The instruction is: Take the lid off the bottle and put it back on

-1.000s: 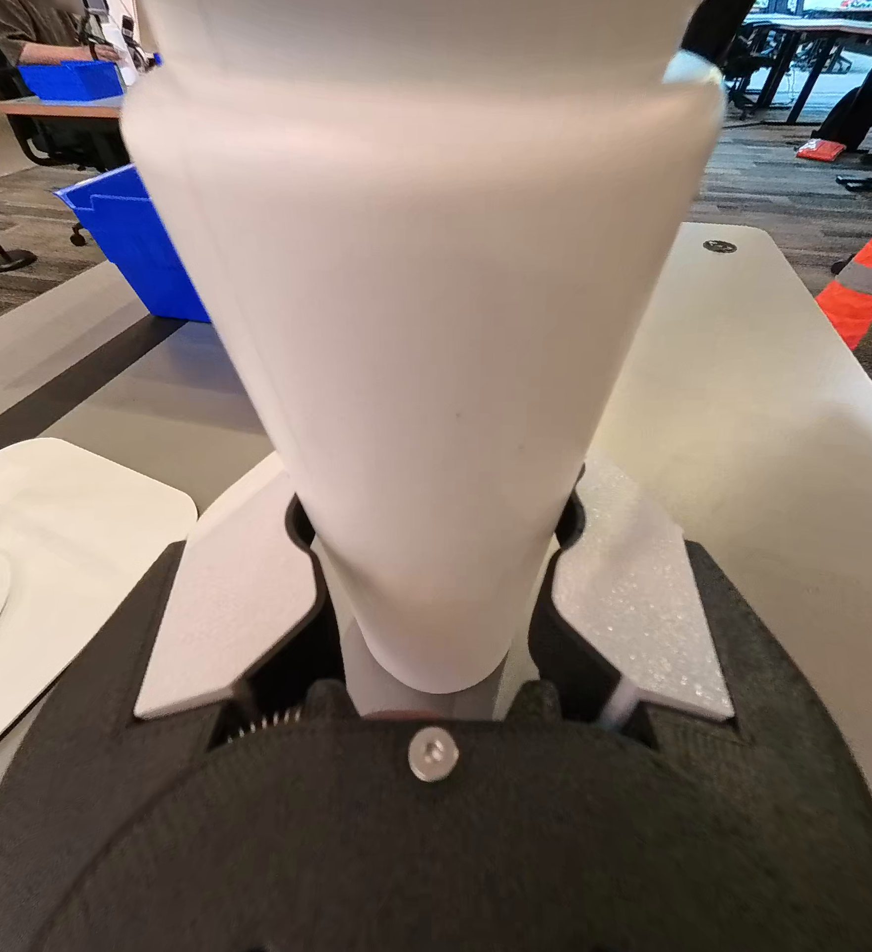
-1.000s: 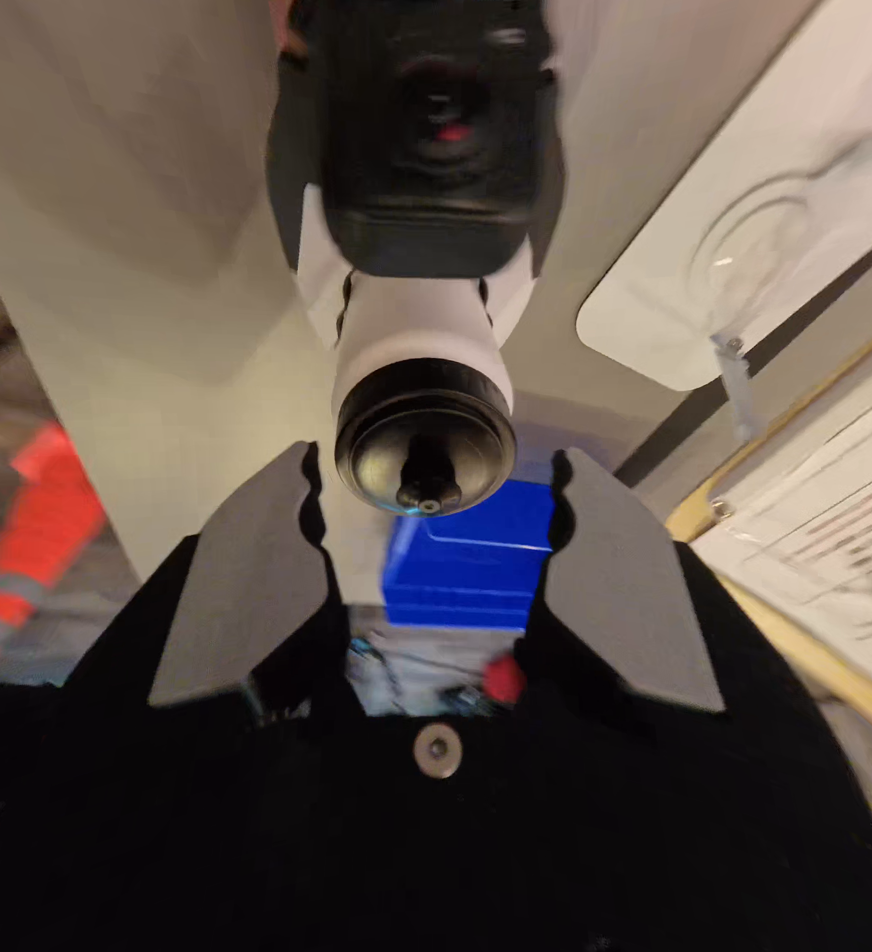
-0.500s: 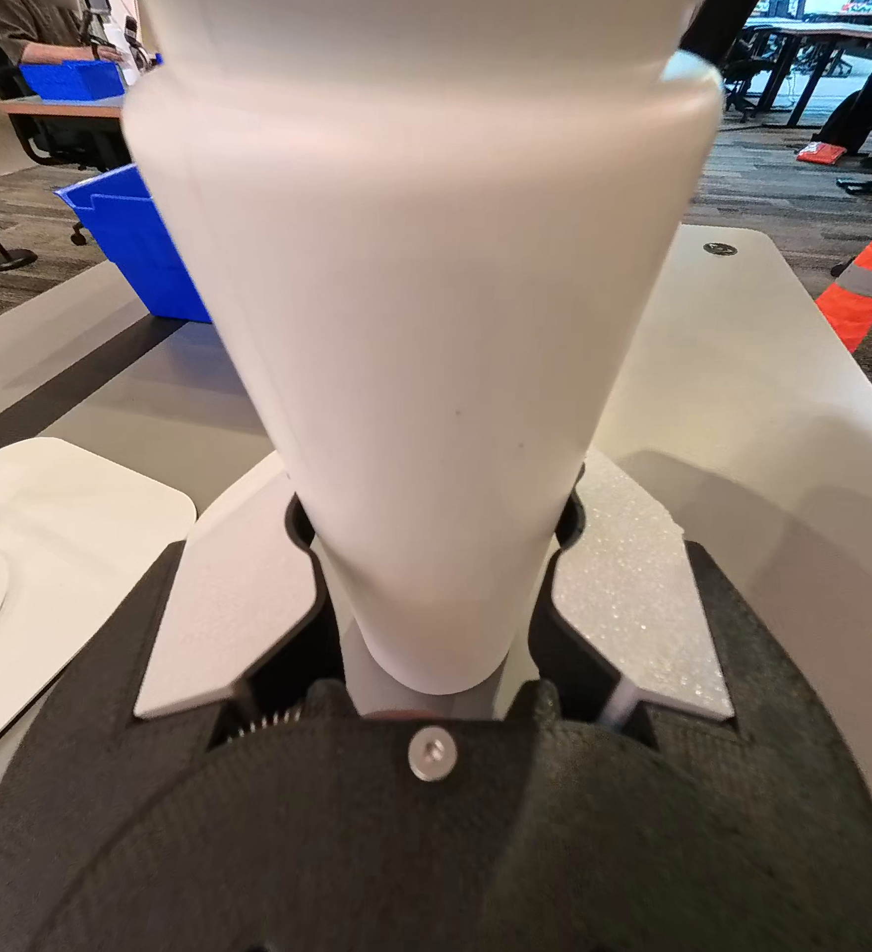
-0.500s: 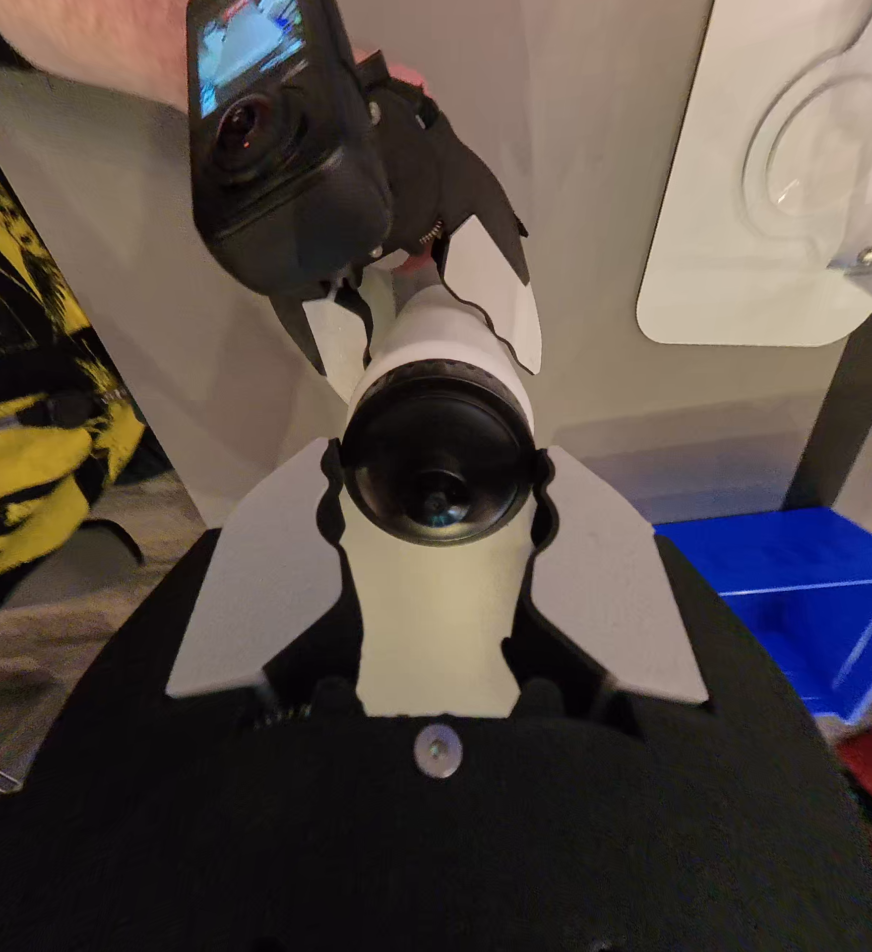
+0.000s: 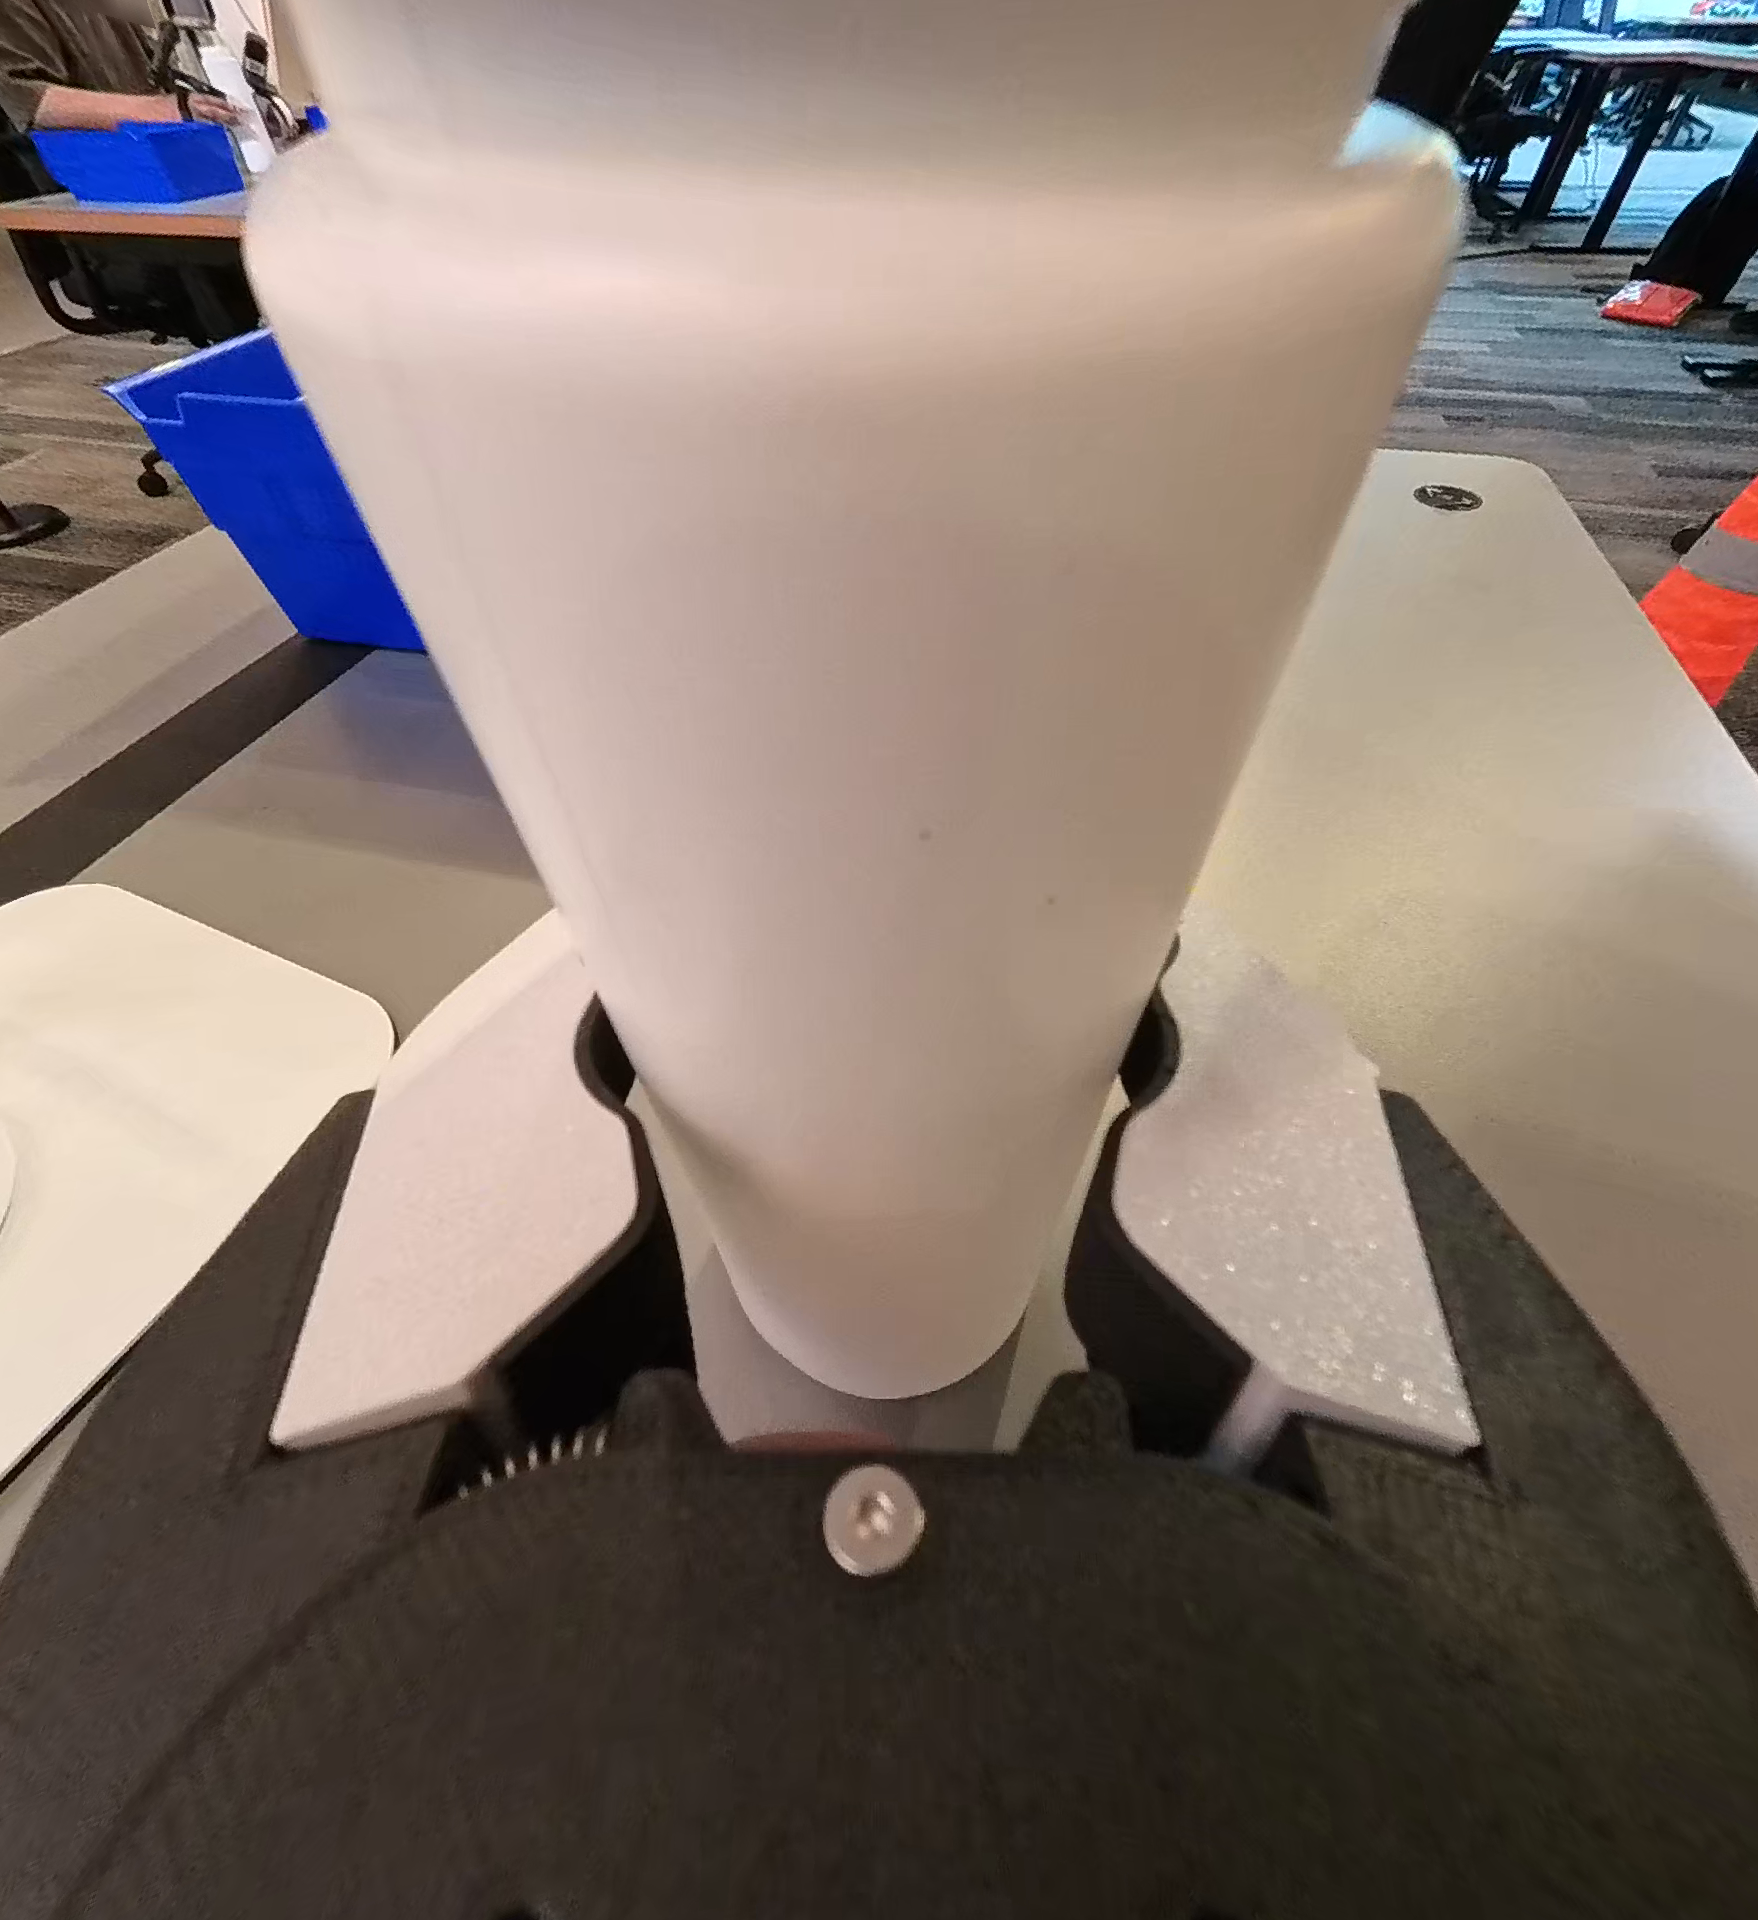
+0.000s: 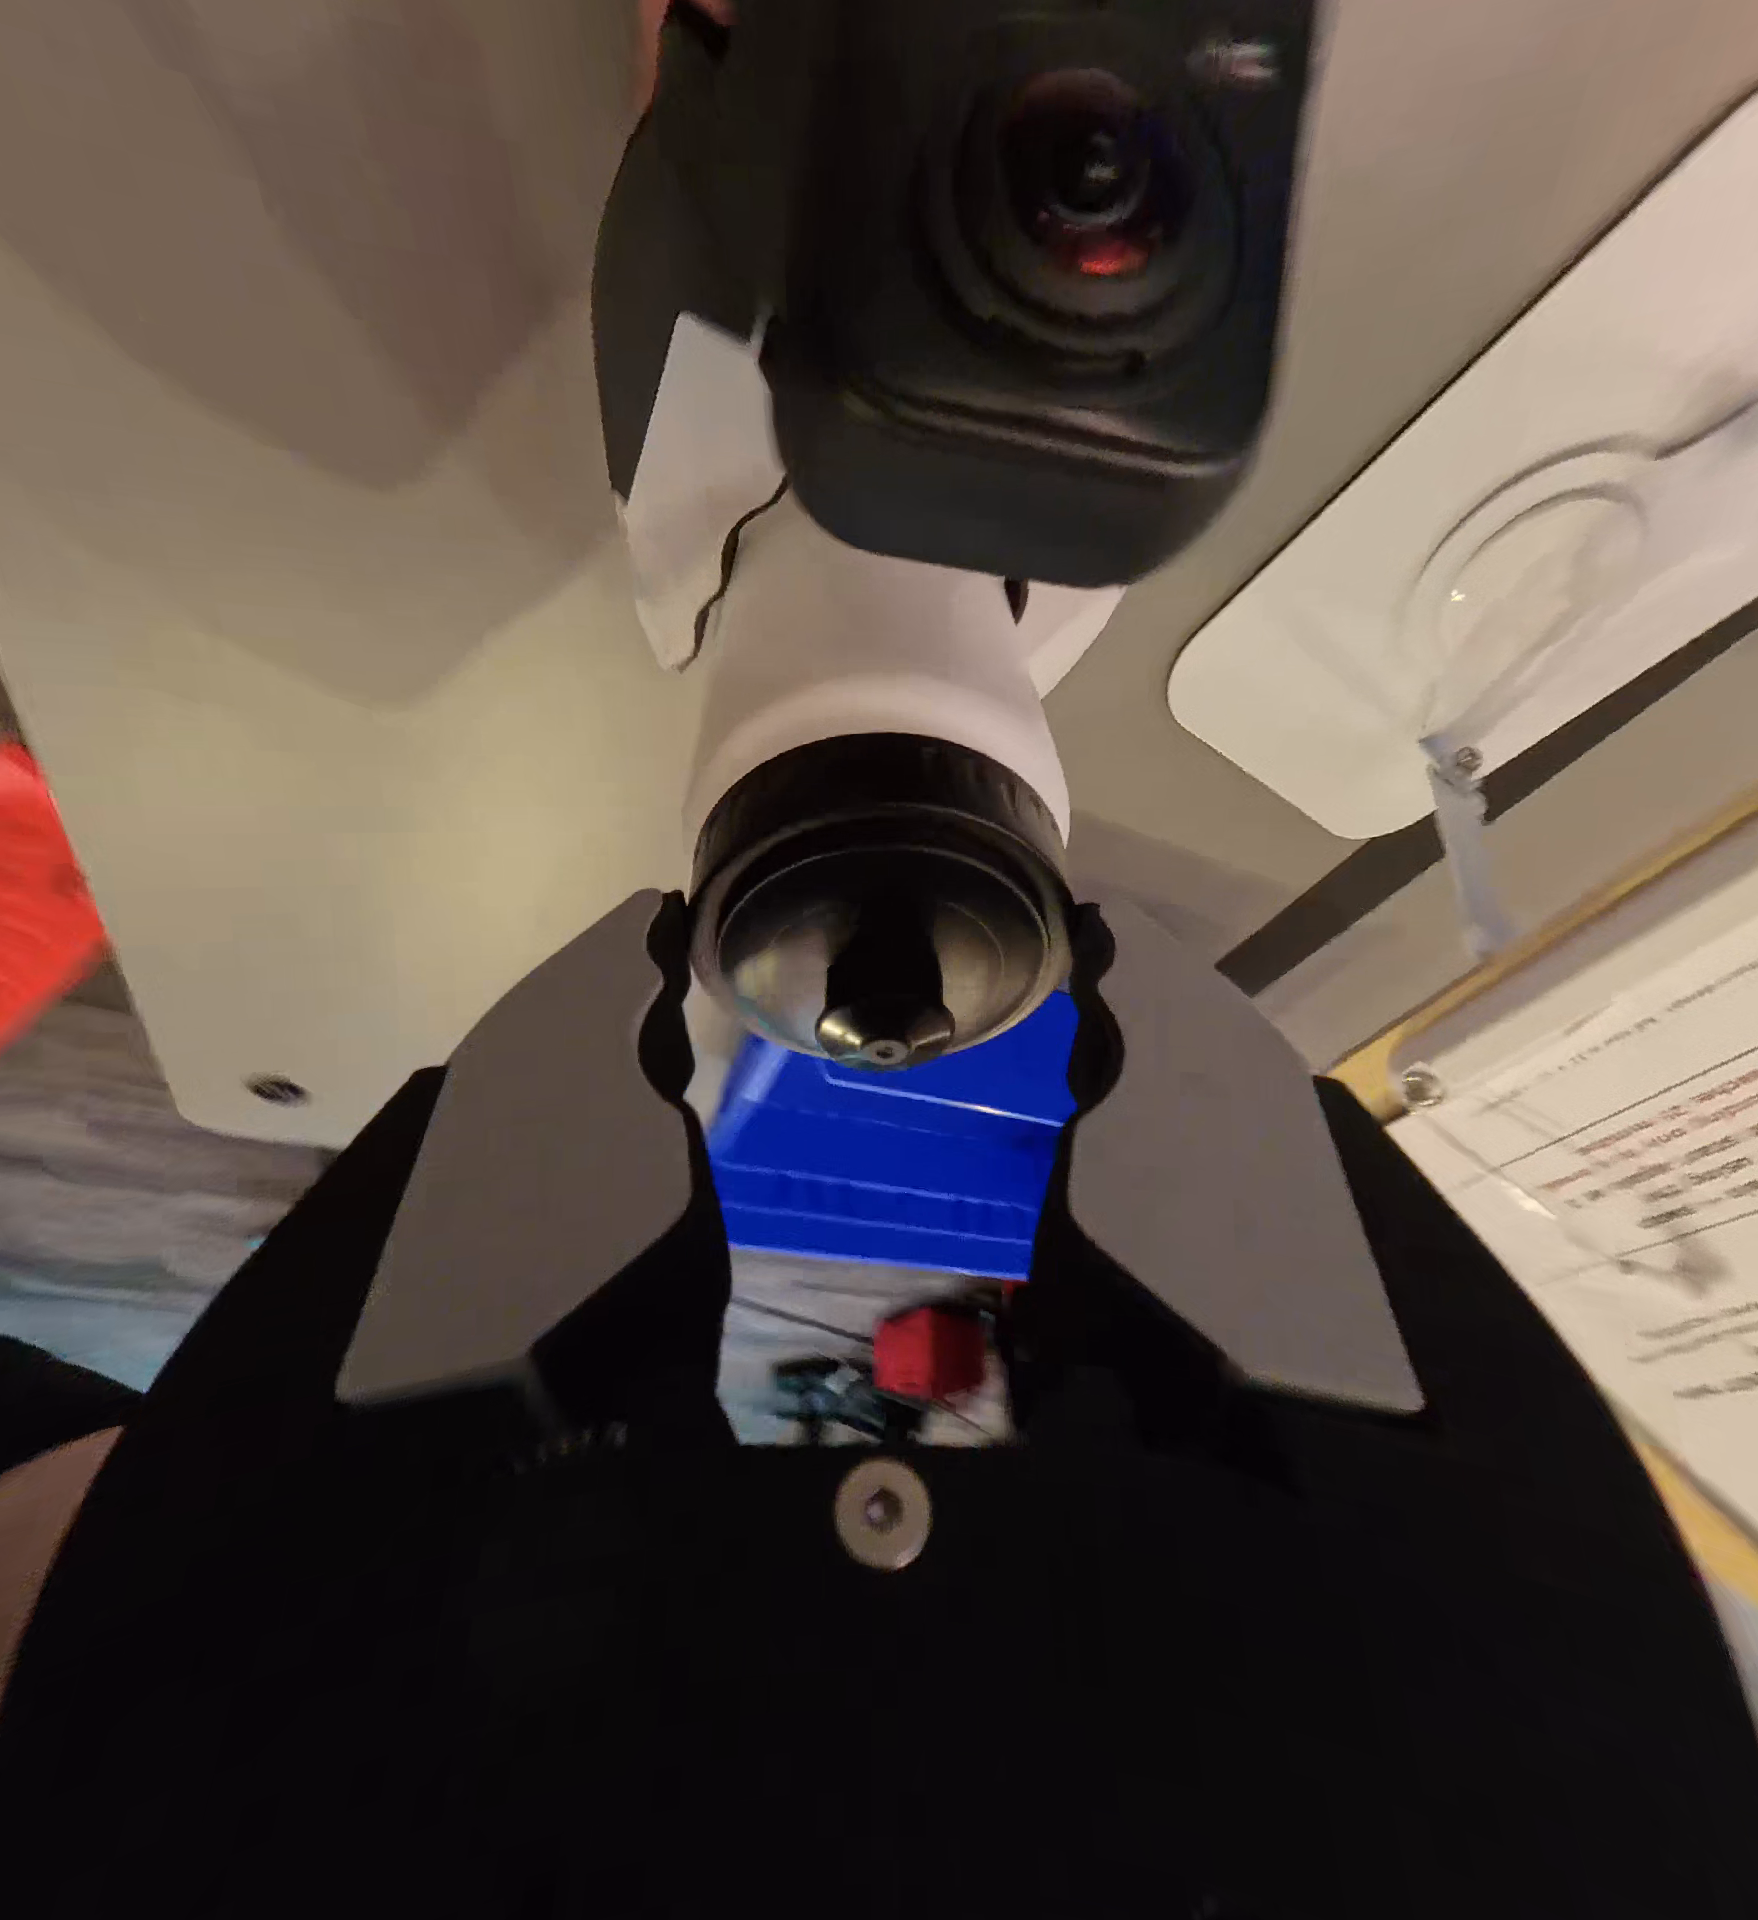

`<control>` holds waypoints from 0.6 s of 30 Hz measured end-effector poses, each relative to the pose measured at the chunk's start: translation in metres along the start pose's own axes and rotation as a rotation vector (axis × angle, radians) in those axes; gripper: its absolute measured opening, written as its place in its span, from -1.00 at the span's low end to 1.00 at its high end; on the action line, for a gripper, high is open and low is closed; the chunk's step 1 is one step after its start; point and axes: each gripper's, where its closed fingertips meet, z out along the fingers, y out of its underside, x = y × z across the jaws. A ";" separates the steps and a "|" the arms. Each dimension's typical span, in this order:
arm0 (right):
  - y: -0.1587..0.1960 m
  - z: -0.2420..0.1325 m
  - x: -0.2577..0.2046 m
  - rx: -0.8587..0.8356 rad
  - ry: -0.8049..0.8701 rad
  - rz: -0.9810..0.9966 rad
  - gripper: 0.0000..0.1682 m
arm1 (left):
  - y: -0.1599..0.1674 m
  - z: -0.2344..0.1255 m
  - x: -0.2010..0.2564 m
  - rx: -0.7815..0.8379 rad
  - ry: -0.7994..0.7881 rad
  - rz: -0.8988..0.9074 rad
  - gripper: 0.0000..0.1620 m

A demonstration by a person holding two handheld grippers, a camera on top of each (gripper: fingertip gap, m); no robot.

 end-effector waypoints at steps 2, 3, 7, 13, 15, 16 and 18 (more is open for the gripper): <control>-0.004 -0.003 0.001 0.091 -0.041 0.159 0.04 | 0.000 0.000 0.000 0.001 0.001 0.000 0.16; -0.005 -0.005 0.002 0.140 -0.056 0.233 0.11 | 0.000 0.000 0.000 0.001 0.001 0.000 0.16; -0.007 -0.010 0.002 0.307 -0.131 0.513 -0.12 | 0.000 0.000 0.000 0.004 0.001 -0.003 0.16; -0.007 -0.009 0.003 0.379 -0.150 0.598 -0.22 | 0.000 0.001 0.001 0.004 0.004 -0.002 0.16; -0.007 -0.008 0.003 0.360 -0.134 0.550 -0.22 | 0.000 0.001 0.001 0.004 0.003 -0.002 0.16; -0.008 -0.008 0.003 0.352 -0.121 0.515 -0.23 | 0.000 0.001 0.001 0.004 0.003 -0.001 0.16; -0.009 -0.009 0.004 0.337 -0.104 0.450 -0.25 | 0.000 0.001 0.001 0.003 0.002 -0.002 0.16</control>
